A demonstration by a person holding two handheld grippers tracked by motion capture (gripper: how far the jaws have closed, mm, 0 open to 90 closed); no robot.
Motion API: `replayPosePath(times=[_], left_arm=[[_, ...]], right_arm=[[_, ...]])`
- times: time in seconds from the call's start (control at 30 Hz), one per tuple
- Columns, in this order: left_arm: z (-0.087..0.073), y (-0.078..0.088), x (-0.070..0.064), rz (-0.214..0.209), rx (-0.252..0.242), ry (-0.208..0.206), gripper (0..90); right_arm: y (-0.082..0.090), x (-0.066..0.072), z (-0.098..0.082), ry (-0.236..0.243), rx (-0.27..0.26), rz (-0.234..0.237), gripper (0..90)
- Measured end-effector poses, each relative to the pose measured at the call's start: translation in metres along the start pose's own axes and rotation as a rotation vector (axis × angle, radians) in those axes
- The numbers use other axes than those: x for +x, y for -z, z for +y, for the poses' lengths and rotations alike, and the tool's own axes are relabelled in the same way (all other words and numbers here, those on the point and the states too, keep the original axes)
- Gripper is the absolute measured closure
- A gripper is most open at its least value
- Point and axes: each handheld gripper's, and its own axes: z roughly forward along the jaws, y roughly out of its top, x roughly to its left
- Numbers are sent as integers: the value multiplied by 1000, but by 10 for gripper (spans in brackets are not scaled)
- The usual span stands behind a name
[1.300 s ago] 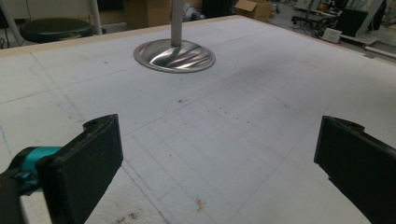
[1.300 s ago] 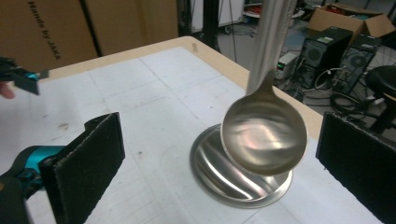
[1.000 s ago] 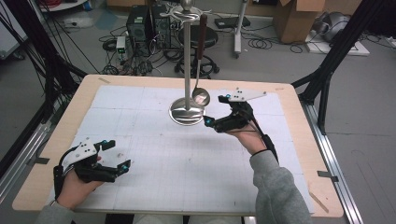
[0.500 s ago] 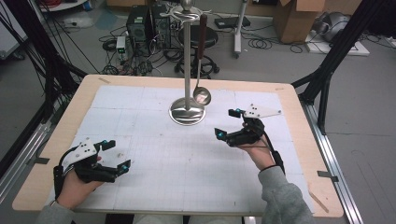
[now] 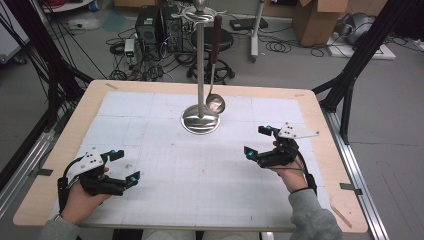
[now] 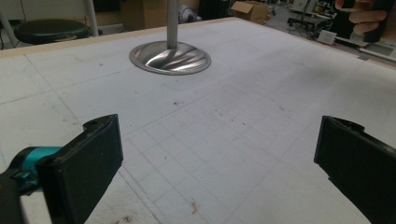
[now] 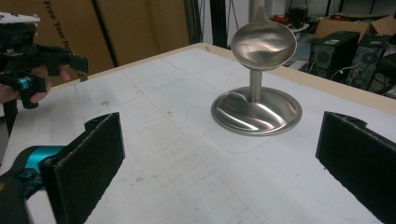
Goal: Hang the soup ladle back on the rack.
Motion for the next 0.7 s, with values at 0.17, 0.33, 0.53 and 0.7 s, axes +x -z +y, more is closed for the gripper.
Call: replayPosePath(times=[0.17,0.33,0.53,0.7], left_arm=[[0,0,0,0,-4,3,17],[1,0,1,-1,-8,9,17],[1,1,1,-3,-18,12,17],[2,1,1,-5,-20,16,17]], right_arm=[[11,2,-7,-2,5,-12,1],[18,4,-17,-10,19,-26,1],[29,6,-33,-26,3,-34,1],[42,7,-38,-29,-32,-42,2]])
